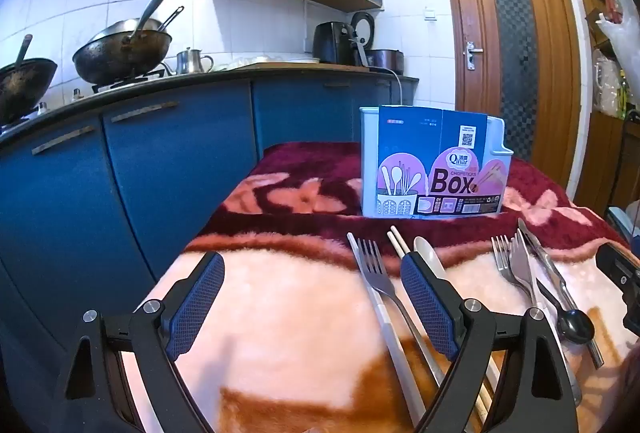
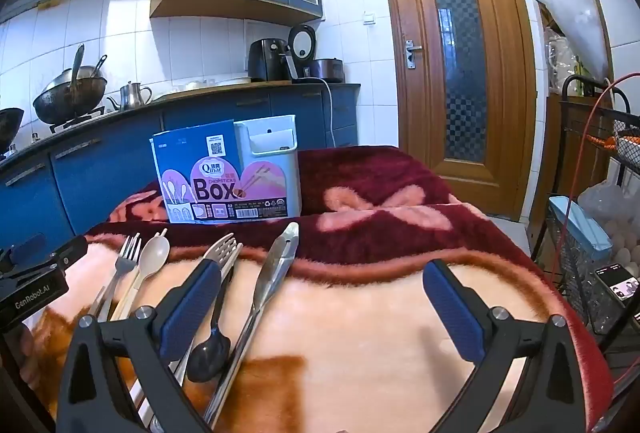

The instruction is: Organize utensils

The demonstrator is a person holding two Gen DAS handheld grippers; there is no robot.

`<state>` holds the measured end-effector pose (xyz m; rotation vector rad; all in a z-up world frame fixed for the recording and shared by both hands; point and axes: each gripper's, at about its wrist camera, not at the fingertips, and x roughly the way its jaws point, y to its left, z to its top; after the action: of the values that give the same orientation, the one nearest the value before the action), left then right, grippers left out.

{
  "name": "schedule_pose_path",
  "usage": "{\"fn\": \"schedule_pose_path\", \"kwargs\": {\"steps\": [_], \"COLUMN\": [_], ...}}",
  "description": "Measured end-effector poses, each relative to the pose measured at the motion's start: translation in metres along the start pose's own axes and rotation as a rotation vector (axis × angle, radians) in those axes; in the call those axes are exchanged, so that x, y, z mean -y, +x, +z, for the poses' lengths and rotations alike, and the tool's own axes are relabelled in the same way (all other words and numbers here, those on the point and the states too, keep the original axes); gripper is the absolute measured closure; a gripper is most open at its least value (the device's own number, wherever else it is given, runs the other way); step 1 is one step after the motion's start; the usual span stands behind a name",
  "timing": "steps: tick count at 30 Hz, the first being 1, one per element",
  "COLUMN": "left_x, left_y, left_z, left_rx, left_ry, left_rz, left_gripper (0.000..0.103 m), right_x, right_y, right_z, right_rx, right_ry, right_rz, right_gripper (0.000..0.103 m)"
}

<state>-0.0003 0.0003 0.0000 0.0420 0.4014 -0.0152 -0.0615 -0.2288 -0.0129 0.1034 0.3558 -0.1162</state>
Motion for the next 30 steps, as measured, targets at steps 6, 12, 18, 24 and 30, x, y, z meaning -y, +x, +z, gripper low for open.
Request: {"fn": "schedule_pose_path", "kwargs": {"steps": [6, 12, 18, 24, 30], "left_x": [-0.0013, 0.0000, 0.0000, 0.0000, 0.0000], "left_y": [-0.0015, -0.0001, -0.0001, -0.0001, -0.0001], "left_z": [-0.0002, 0.0000, 0.0000, -0.0001, -0.0001], "left_rx": [0.000, -0.003, -0.003, -0.002, -0.001], "left_ry": [0.002, 0.004, 0.004, 0.004, 0.004], "left_rz": [0.001, 0.003, 0.002, 0.003, 0.003], "left_gripper": [0.013, 0.013, 0.013, 0.013, 0.013], "right_x": [-0.0003, -0.0004, -0.0003, -0.0003, -0.0003], "right_y": [0.0000, -0.0002, -0.0004, -0.0005, -0.0006], "right_z": [0.0001, 0.0002, 0.0003, 0.0002, 0.0001], "right_rx": [-0.002, -0.002, -0.001, -0.001, 0.000], "right_ry": [-0.003, -0.003, -0.004, -0.004, -0.004], "right_rz": [-0.001, -0.002, -0.002, -0.002, -0.002], "right_gripper": [0.000, 0.000, 0.000, 0.000, 0.000]}}
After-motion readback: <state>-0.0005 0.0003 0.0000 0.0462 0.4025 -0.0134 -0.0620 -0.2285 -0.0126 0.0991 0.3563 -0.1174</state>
